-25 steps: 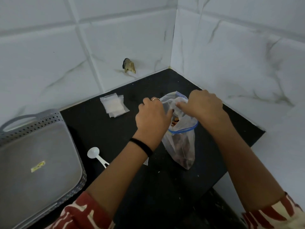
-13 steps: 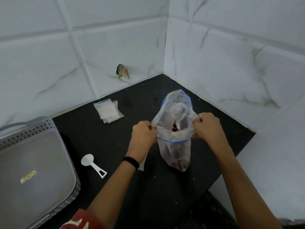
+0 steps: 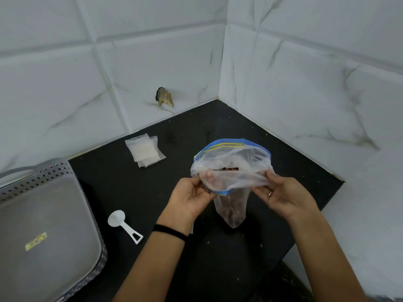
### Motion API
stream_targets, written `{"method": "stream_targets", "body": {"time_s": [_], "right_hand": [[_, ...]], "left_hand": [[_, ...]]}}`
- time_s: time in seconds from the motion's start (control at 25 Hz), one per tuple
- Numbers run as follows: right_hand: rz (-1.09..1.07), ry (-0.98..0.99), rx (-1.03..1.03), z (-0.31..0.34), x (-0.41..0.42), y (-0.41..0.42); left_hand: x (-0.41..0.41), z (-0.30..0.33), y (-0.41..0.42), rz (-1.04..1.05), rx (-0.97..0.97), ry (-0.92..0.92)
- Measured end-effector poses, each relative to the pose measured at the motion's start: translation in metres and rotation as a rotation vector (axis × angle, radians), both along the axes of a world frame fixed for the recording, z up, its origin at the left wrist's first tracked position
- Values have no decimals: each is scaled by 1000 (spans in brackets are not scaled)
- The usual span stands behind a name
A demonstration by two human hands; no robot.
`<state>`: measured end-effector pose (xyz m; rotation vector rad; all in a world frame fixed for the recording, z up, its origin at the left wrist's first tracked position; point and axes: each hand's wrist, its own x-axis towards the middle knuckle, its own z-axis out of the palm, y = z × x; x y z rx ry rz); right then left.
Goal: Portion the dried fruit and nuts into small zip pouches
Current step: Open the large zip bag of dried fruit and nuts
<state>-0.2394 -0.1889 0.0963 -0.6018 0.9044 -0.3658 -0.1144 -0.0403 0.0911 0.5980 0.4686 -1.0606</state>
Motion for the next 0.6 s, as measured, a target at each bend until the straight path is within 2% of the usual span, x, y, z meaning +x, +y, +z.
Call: {"method": "stream_targets", "body": {"time_s": [0.08,0.24,0.36,0.44,0.52,0.56,0.6], "right_hand": [[18,-10,104,-1,4,1],[94,46,99,-2,16,7],[116,61,44,2,21,5],[148,68,19,6,19,3],[208,97,-20,6,14,0],[228,146,-69,4,12,-2],[235,216,-144,4,9,-3]], "left_hand": [[-2,0,1,-57,-14,-5],[-4,-2,-2,-165,18,-39],[-5,-4,-6,-194,119,-150],[-6,-4,-8,-173,258,-239],[-10,-5,-10,-67,443,-416],[-14,-5,-10,14,539,-589],[-17,-6,-9,83,636,-848]]}}
